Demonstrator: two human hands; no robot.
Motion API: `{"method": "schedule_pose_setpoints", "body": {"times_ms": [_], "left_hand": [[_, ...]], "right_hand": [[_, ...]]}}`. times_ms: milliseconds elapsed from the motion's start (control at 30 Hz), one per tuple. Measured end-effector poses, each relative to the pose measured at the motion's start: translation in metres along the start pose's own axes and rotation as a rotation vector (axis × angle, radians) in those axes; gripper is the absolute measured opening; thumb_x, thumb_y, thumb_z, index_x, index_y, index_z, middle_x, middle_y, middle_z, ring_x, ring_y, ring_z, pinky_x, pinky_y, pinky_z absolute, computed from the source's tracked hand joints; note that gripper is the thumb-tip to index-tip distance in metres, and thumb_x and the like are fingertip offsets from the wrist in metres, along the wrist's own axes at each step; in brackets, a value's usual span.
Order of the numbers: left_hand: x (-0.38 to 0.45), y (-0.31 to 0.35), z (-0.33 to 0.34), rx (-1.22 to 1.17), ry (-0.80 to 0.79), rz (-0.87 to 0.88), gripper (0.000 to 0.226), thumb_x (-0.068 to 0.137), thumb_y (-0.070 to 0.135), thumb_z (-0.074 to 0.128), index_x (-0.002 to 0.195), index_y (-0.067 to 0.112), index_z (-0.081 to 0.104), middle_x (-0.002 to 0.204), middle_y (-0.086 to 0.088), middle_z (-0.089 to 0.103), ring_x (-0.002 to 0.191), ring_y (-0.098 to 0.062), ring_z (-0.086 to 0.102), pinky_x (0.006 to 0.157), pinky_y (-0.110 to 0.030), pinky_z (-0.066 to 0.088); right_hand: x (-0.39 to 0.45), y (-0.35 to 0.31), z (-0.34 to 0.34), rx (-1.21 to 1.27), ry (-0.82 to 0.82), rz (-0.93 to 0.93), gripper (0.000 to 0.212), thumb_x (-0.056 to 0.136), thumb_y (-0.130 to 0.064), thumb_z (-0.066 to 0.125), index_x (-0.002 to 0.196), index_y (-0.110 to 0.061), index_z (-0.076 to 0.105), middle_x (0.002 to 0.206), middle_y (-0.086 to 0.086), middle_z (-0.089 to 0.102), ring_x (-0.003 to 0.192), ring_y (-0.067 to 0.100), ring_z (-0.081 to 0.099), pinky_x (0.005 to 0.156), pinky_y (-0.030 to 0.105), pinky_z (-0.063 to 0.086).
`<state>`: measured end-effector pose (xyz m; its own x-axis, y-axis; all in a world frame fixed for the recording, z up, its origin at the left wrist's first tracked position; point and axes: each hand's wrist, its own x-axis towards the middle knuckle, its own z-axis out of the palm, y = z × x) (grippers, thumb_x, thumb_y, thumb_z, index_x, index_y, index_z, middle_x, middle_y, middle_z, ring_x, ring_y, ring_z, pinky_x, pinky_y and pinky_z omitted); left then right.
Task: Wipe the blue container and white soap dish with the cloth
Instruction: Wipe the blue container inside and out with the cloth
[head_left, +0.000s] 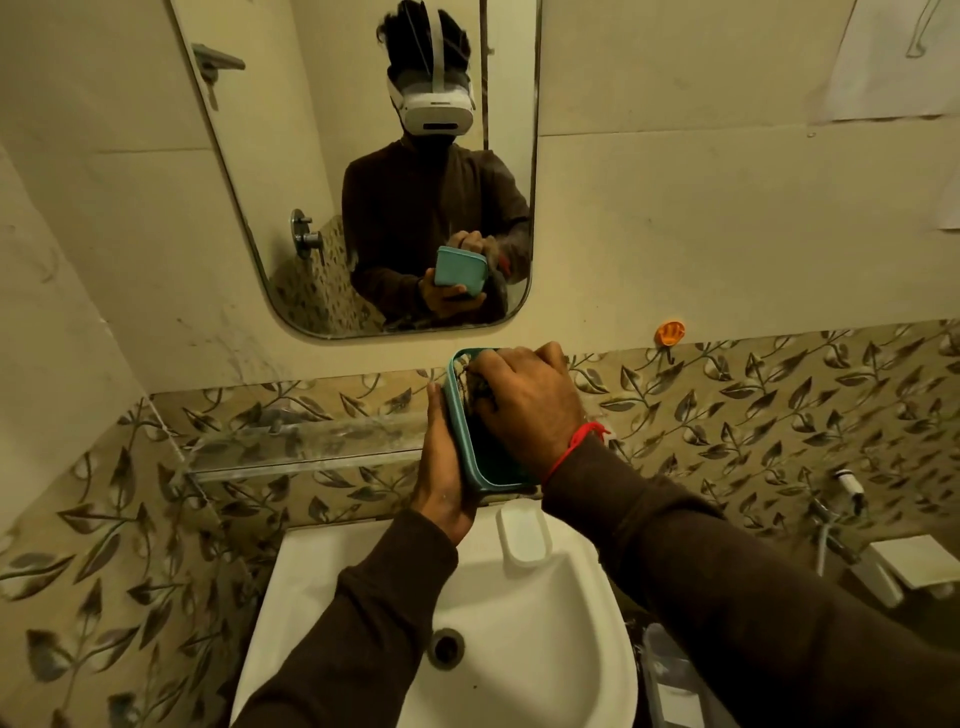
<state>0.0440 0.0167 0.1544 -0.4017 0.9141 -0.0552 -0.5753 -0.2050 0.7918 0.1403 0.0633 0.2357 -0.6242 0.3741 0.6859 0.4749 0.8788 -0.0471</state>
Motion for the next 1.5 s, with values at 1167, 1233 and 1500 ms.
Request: {"method": "schedule_pose_setpoints", "body": {"times_ms": [1167, 1233, 1500], "left_hand": [[-0.005, 0.025, -0.006, 0.052, 0.003, -0.131, 0.061, 0.085, 0.08, 0.045, 0.111, 0.034, 0.075, 0.114, -0.017, 0.077, 0.101, -0.041, 0.073, 0.082, -0.061, 0.059], [-0.007, 0.028, -0.001, 0.147, 0.034, -0.101, 0.058, 0.081, 0.086, 0.042, 0.106, 0.043, 0.072, 0.117, -0.015, 0.073, 0.104, -0.041, 0.071, 0.082, -0.066, 0.057], [-0.008, 0.04, 0.007, 0.431, 0.164, 0.162, 0.055, 0.088, 0.074, 0.045, 0.109, 0.029, 0.067, 0.111, -0.016, 0.075, 0.1, -0.035, 0.074, 0.089, -0.061, 0.058]], "right_hand": [[0.014, 0.009, -0.014, -0.108, -0.124, -0.357, 0.035, 0.072, -0.016, 0.077, 0.104, -0.004, 0.068, 0.098, 0.021, 0.066, 0.088, 0.038, 0.063, 0.077, 0.046, 0.047], [0.012, 0.01, -0.011, -0.169, -0.084, -0.373, 0.036, 0.07, -0.018, 0.078, 0.102, -0.004, 0.068, 0.096, 0.02, 0.066, 0.086, 0.036, 0.063, 0.076, 0.043, 0.048], [-0.003, 0.018, -0.01, -0.233, -0.206, -0.209, 0.06, 0.057, -0.02, 0.087, 0.108, -0.003, 0.062, 0.102, 0.02, 0.063, 0.091, 0.037, 0.06, 0.079, 0.046, 0.047]]}}
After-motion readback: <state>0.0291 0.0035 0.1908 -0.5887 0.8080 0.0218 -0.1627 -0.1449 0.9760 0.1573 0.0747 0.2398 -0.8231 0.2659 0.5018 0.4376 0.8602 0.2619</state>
